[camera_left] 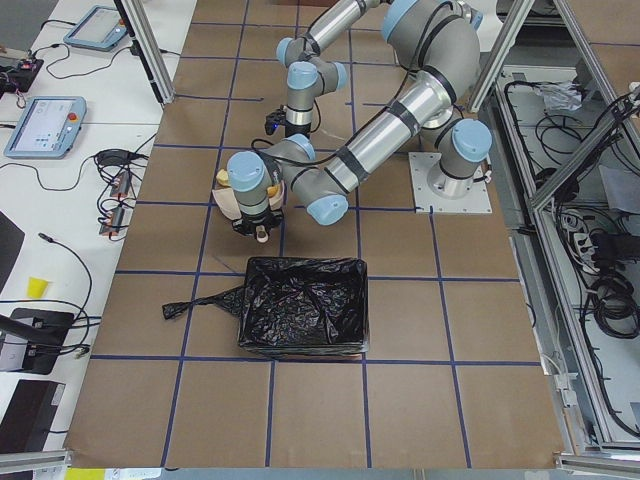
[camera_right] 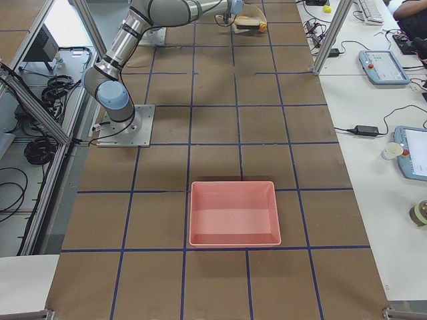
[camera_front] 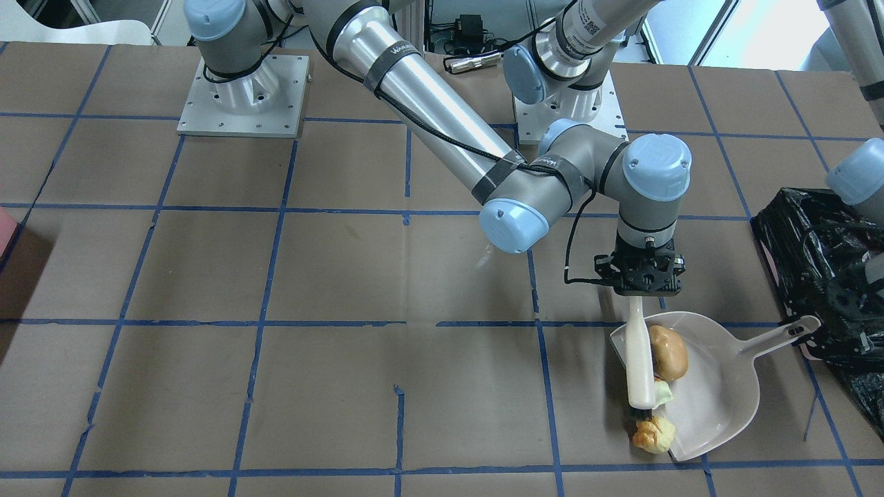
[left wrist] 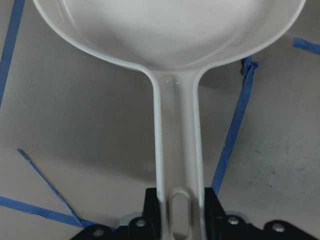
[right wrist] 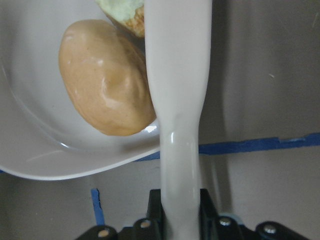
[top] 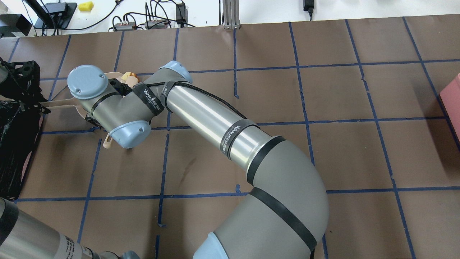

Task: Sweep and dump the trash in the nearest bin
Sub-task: 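Sweep the food pieces into the dustpan with the right gripper's brush, then sweep the remaining bread piece into the dustpan with the brush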

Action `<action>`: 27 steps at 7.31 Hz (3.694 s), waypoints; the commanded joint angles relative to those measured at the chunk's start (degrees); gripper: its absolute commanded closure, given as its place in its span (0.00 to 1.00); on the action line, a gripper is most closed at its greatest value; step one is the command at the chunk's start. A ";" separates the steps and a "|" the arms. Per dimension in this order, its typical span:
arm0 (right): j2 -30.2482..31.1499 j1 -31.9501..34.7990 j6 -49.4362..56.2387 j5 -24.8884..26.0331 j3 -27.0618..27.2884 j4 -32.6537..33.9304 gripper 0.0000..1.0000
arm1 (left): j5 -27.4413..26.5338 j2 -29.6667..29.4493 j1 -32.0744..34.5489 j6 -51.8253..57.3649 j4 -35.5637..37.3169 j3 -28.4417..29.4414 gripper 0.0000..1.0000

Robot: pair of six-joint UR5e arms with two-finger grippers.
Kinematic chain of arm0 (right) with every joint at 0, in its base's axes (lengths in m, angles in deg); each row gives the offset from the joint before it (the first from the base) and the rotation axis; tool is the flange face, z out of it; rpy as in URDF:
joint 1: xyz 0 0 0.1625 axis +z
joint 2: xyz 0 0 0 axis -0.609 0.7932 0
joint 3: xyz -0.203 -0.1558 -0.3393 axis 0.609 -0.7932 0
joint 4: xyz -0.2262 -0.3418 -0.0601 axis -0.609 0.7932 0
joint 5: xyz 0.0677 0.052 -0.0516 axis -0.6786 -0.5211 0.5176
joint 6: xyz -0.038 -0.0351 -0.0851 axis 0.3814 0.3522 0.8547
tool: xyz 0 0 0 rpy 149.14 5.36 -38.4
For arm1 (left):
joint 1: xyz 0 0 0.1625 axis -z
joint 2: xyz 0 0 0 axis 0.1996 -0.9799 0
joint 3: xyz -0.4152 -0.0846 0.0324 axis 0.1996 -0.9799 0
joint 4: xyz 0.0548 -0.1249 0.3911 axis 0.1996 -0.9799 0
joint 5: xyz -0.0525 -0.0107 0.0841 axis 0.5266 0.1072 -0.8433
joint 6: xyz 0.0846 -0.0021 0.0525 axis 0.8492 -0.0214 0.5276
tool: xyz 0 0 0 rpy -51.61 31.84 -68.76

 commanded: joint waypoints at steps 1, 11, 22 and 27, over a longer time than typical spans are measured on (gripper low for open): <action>0.13 1.80 -5.37 -2.80 -2.15 0.33 0.86 | 0.07 0.00 0.00 -0.01 0.00 0.00 1.00; 1.72 -6.02 7.77 2.64 -1.19 -15.28 0.85 | -0.02 0.26 -0.09 0.08 0.35 -1.15 1.00; 0.93 -8.30 25.61 1.13 -1.89 -13.91 0.83 | -0.02 0.53 0.00 -0.10 0.53 -2.11 1.00; 0.93 -8.04 29.23 1.13 -1.89 -12.59 0.81 | -0.02 0.53 -0.09 0.08 1.32 -2.20 1.00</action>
